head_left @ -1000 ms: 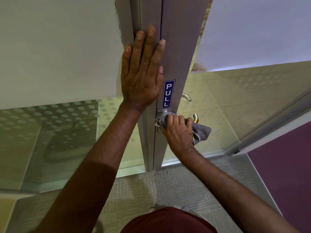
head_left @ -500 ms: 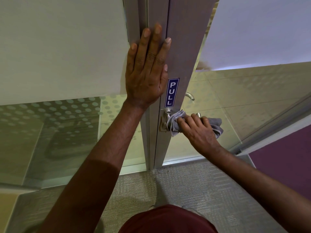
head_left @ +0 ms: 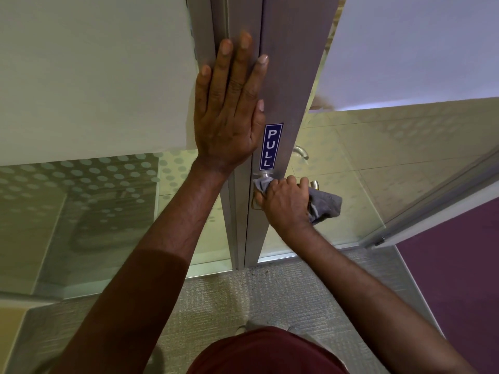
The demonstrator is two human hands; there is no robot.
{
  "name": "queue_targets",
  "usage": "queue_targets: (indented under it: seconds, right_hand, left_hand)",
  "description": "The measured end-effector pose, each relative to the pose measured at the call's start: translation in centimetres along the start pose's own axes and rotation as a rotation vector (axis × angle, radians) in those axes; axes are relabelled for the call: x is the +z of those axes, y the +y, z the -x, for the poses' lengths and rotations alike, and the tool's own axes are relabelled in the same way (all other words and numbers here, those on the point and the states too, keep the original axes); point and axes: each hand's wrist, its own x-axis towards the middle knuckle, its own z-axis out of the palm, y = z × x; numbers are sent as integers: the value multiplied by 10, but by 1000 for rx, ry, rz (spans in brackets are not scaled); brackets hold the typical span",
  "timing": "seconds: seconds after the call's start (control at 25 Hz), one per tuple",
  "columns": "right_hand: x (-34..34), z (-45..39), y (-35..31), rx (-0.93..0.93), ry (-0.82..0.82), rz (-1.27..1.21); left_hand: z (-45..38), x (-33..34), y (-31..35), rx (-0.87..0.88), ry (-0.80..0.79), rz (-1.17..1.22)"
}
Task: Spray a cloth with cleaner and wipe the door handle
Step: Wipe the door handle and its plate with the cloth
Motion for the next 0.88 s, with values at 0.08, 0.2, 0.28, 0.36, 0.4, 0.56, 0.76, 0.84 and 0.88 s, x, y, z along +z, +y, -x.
queue_targets:
  seconds: [0.08, 0.2, 0.28, 0.36, 0.4, 0.56, 0.76, 0.84, 0.88]
  right_hand:
    - [3, -7, 2, 11, 24, -52]
    - [17, 6, 14, -71, 140, -51]
    - [34, 20, 34, -210, 229, -41]
    - [51, 26, 63, -346, 286, -27]
    - [56, 25, 79, -389, 297, -15]
    - [63, 12, 131, -488, 369, 72]
    - [63, -3, 162, -527, 347, 104]
    - [64, -1, 155, -478, 295, 78]
    - [65, 3, 149, -450, 272, 70]
  left_hand:
    - [0, 0, 0, -4, 1, 0]
    - [-1, 0, -1, 5, 7, -2]
    - [0, 0, -1, 9, 4, -4]
    - [1, 0, 0, 8, -3, -13]
    - [0, 0, -2, 6, -4, -9]
    - [-2, -3, -3, 11, 1, -22]
    - [-2, -4, 1, 6, -15, -26]
    - [-2, -4, 0, 3, -13, -16]
    - [-2, -4, 1, 3, -12, -25]
